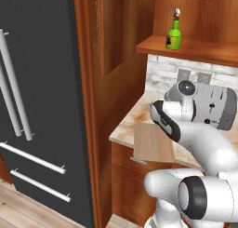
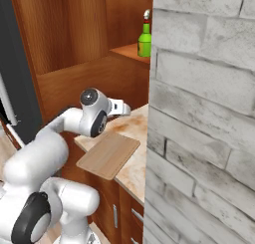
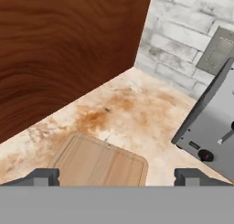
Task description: Move the cutting board and knife to the sink. Then move spray from the cabinet to the counter.
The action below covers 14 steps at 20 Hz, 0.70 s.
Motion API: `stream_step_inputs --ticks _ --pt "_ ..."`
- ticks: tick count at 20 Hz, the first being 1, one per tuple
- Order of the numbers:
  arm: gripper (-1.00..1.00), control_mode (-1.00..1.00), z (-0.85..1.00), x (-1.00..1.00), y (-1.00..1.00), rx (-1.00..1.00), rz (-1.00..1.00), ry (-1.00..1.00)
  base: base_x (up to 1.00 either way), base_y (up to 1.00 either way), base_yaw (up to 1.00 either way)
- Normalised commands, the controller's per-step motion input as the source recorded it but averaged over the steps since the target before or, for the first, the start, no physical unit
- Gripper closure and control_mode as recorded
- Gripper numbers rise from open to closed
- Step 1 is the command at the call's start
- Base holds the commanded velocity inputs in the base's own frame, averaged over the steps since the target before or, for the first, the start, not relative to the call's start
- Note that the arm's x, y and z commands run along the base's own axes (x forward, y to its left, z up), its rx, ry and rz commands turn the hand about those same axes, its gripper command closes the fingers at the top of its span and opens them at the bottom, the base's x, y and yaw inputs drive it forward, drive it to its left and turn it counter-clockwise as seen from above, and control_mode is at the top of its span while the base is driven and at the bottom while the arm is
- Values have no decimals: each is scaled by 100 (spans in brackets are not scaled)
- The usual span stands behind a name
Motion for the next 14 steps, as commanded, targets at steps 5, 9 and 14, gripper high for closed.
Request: stream_step_inputs --ticks 5,9,14 --pt "-100 -100 19 -85 1 0 0 0 0 0 0" --pt "-100 -100 16 -86 29 -1 0 0 0 0 0" --pt "-100 -100 29 -68 36 -10 0 8 0 0 0"
